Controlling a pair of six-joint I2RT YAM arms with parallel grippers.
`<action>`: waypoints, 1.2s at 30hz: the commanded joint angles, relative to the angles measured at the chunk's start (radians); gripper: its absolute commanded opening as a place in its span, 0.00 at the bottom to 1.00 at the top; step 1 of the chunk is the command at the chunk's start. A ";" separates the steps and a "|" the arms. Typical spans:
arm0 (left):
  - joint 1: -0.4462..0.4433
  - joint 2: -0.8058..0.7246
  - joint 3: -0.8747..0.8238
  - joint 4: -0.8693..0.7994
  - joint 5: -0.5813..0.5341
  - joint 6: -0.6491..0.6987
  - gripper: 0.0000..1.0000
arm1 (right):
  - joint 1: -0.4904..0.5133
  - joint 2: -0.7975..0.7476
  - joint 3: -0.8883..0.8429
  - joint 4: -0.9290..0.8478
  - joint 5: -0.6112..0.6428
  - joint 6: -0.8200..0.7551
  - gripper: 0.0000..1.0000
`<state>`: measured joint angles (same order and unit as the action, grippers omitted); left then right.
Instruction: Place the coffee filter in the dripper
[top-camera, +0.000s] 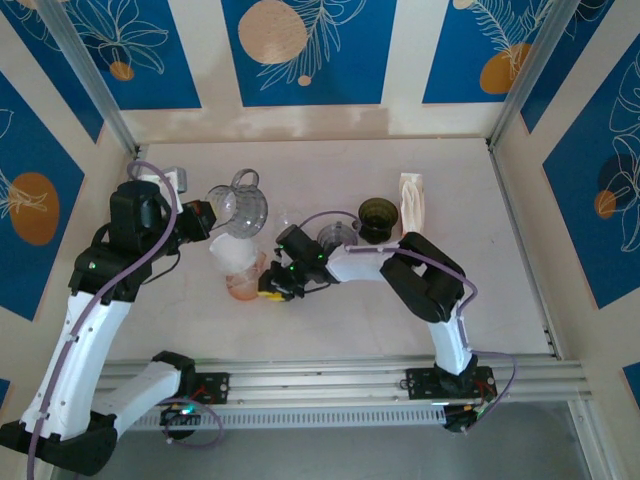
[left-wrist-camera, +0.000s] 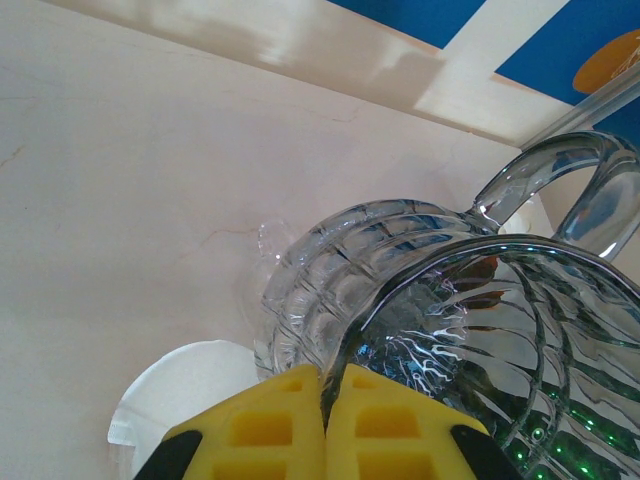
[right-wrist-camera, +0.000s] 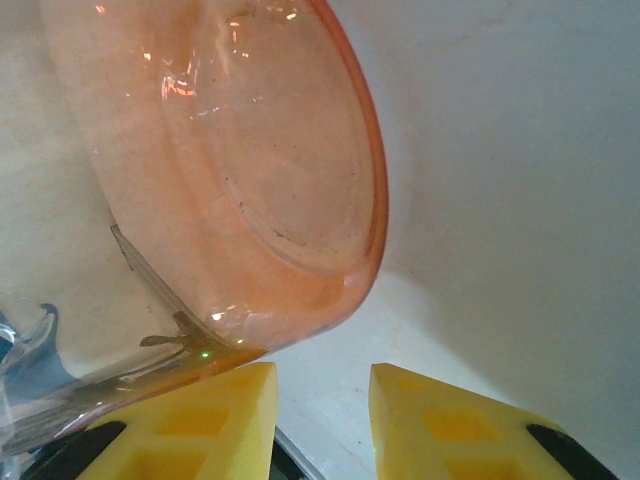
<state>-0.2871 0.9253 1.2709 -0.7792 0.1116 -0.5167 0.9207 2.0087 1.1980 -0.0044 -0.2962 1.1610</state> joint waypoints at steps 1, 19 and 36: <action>0.014 -0.003 0.033 0.055 0.042 -0.006 0.00 | -0.002 -0.049 -0.018 -0.020 -0.009 -0.024 0.33; -0.276 0.079 -0.025 0.133 -0.070 -0.026 0.00 | 0.076 -0.927 -0.394 -0.610 0.637 -0.162 0.38; -0.749 0.428 -0.183 0.262 -0.245 -0.053 0.00 | 0.023 -1.274 -0.372 -0.907 0.960 -0.183 0.39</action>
<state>-1.0164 1.3216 1.0996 -0.5865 -0.0940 -0.5514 0.9543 0.7403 0.8158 -0.8886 0.6228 0.9966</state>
